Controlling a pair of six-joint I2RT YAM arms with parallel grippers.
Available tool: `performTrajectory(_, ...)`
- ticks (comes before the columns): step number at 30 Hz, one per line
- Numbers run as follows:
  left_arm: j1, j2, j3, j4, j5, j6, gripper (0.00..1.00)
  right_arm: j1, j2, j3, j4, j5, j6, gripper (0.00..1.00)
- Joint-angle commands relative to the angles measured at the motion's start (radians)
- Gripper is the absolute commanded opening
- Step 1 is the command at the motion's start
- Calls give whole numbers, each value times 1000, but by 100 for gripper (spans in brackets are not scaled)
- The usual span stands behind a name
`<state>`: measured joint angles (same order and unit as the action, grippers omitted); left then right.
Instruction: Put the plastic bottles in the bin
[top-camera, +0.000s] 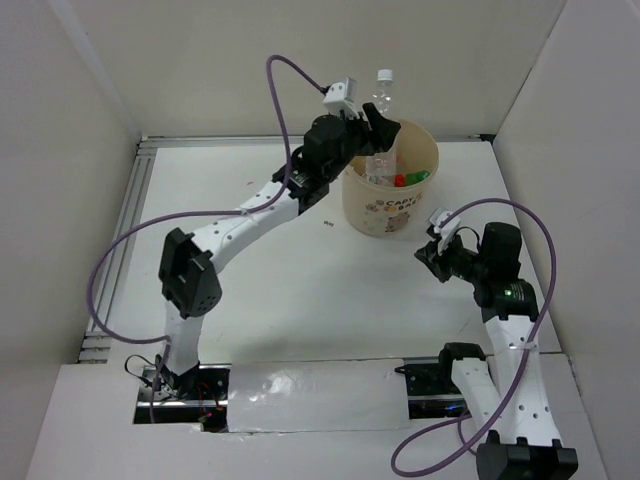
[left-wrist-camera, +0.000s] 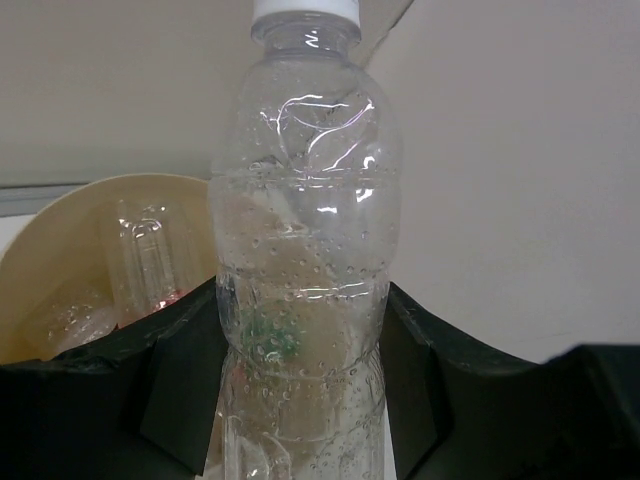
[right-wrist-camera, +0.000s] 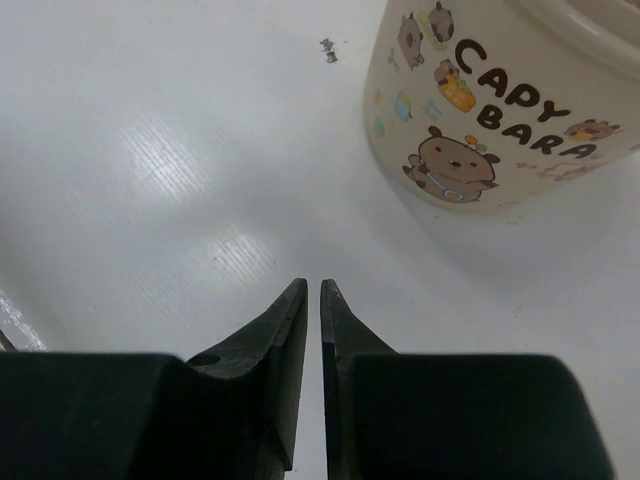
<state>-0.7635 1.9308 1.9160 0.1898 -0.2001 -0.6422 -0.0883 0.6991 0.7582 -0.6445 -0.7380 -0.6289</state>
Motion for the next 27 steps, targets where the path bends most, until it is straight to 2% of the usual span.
performTrajectory(1,26,86,104,71,19,-99,2,-10,-39,-8,-17,-20,-22,18)
performTrajectory(2,26,109,141,71,19,-118,2,-10,-39,-8,-17,-8,-22,19)
performTrajectory(4,49,184,219,40,42,-149,6,-10,-39,-17,-17,-8,-22,27)
performTrajectory(6,49,227,265,-24,51,-159,9,-10,-39,-17,-17,-8,-22,41)
performTrajectory(7,49,243,281,-42,77,-149,21,-19,-39,-26,-8,-8,-22,58)
performTrajectory(9,49,266,290,-56,87,-149,42,-19,-39,-26,-7,-8,-9,68)
performTrajectory(10,49,266,281,-68,87,-149,74,-19,-39,-26,3,-8,1,77)
performTrajectory(11,49,266,272,-69,87,-149,74,-19,-39,-26,3,-8,1,77)
performTrajectory(12,49,266,271,-79,96,-149,80,-19,-30,-26,14,-8,1,79)
performTrajectory(14,58,266,271,-88,105,-140,99,-19,-30,-36,23,-8,12,84)
performTrajectory(20,58,229,302,-107,116,-85,100,-19,16,-27,32,2,31,90)
performTrajectory(23,58,131,249,-107,82,-15,100,-28,25,-17,57,38,89,94)
performTrajectory(25,67,41,123,-107,70,33,100,-28,16,-8,103,109,147,97)
performTrajectory(26,67,-10,68,-95,59,83,100,-28,16,-8,124,144,228,100)
performTrajectory(27,67,-120,-56,-95,59,105,100,-28,16,1,144,187,273,100)
